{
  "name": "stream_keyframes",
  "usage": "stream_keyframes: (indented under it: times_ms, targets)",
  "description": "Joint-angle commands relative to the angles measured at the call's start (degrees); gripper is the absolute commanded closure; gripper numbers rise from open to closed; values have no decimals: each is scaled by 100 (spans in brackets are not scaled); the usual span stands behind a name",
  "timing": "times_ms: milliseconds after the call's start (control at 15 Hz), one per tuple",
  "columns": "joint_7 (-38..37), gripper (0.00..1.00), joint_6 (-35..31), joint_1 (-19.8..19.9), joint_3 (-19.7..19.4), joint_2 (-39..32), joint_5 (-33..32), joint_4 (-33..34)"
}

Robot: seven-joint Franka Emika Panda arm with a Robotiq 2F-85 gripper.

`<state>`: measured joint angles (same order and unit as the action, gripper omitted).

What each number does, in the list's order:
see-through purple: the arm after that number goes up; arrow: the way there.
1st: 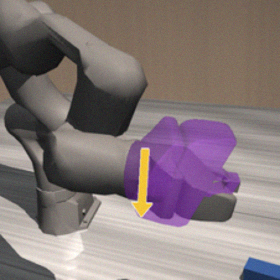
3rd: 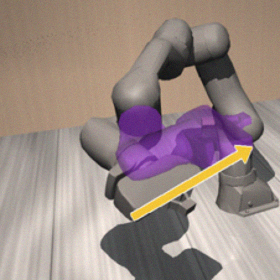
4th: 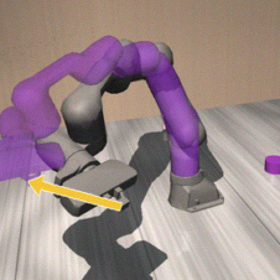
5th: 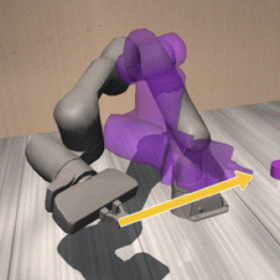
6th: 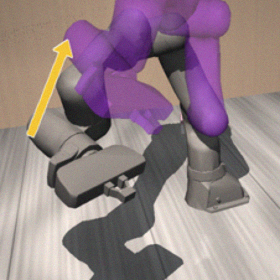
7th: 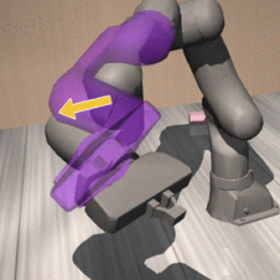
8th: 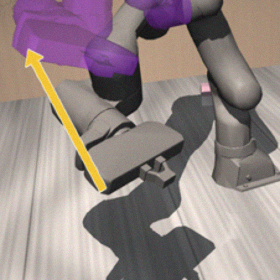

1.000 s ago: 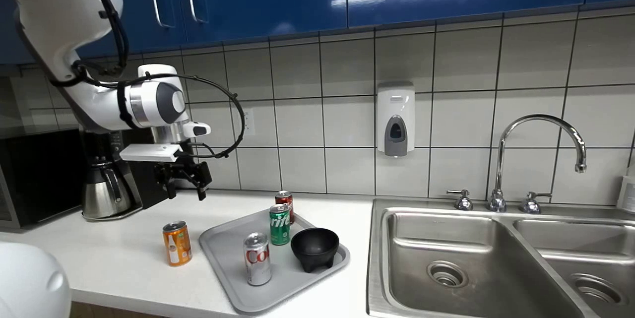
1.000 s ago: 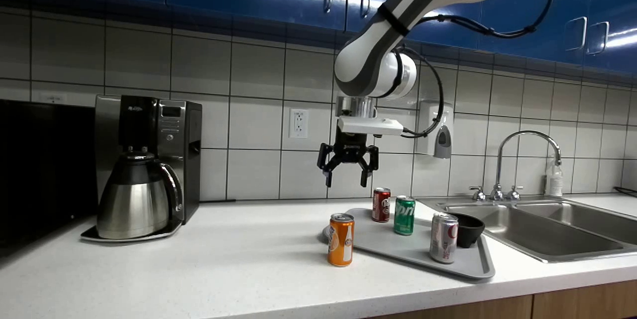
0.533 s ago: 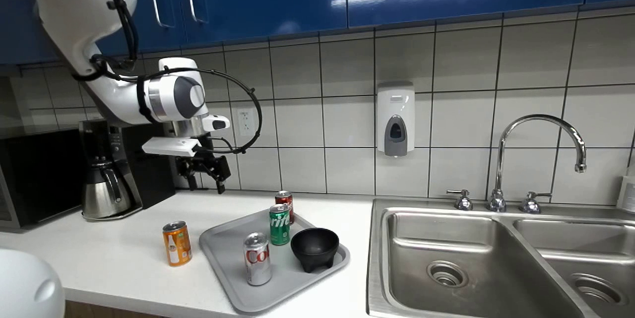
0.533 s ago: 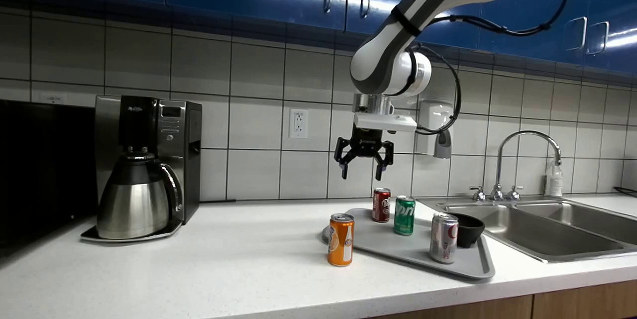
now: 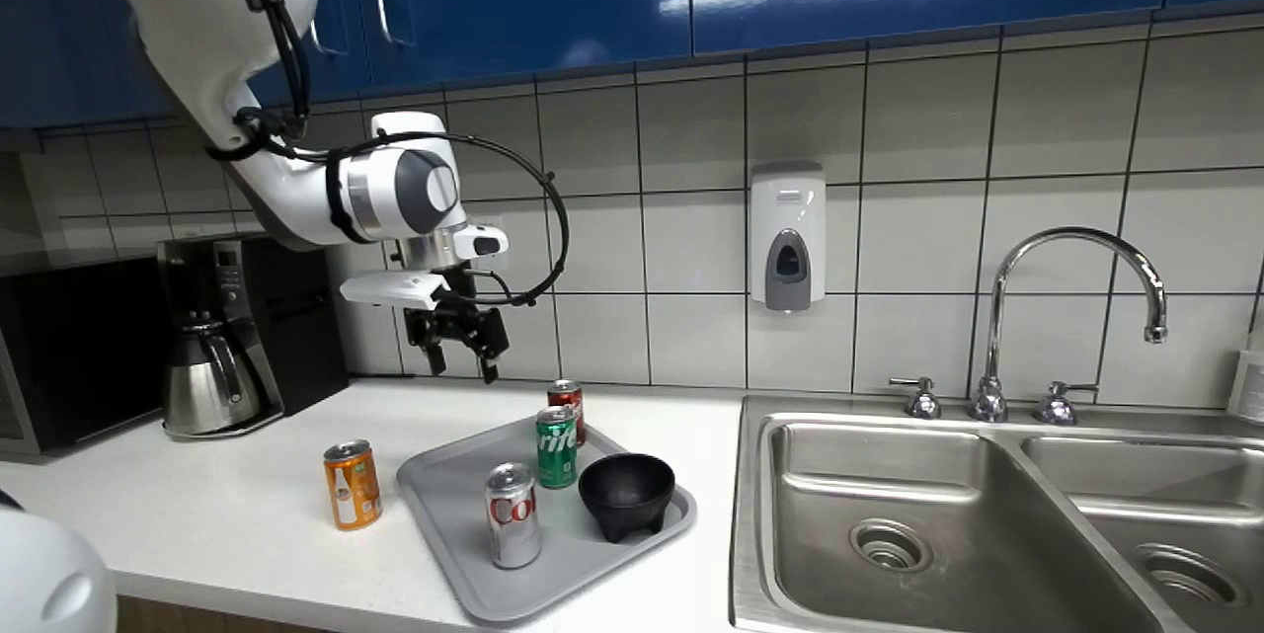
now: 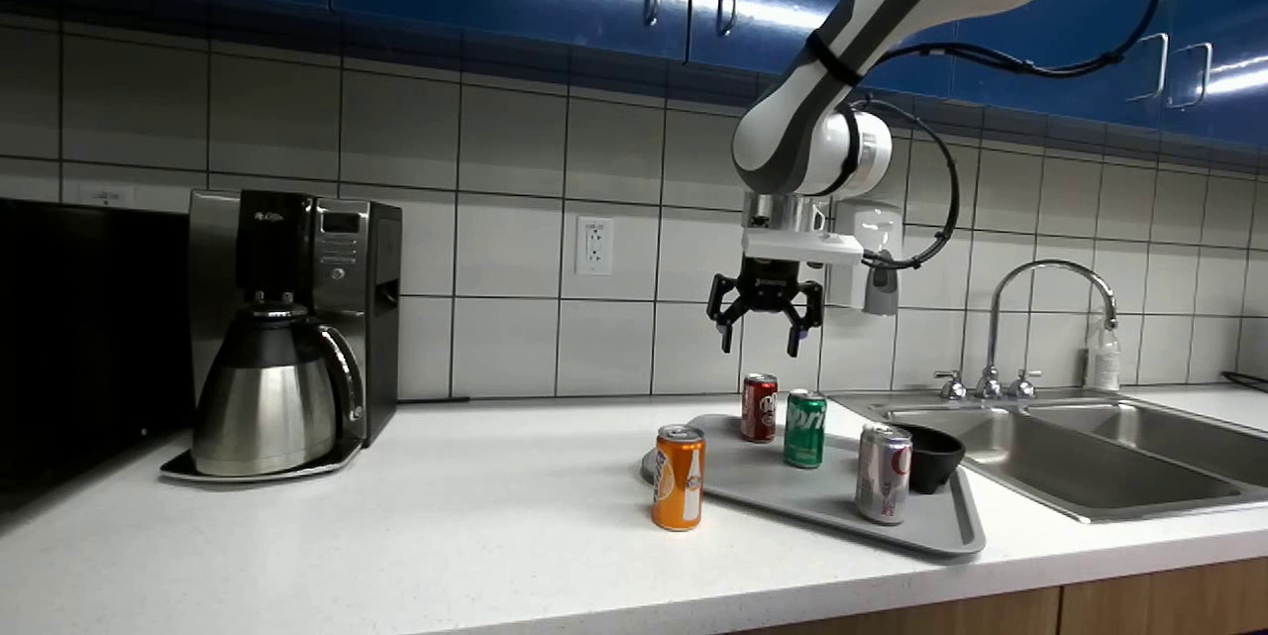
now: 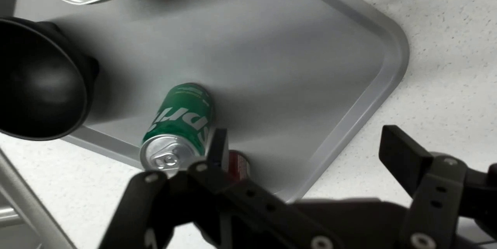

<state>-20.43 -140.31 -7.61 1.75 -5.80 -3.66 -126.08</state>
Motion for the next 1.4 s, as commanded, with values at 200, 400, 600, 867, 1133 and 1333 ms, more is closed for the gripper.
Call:
stream_keyframes:
  times_ms: [200, 400, 600, 867, 1133, 1333]
  targets:
    - [-289, 0, -129, 248, -226, 136, -287, -163]
    - [-370, 0, -178, 319, -321, 103, -308, -172]
    - [-450, 0, -179, 375, -407, 38, -352, -167]
    - [-647, 0, -166, 426, -526, -153, -555, -89]
    - [-804, 0, -161, 406, -576, -395, -523, 20]
    - [-948, 0, -150, 364, -598, -540, -524, 90]
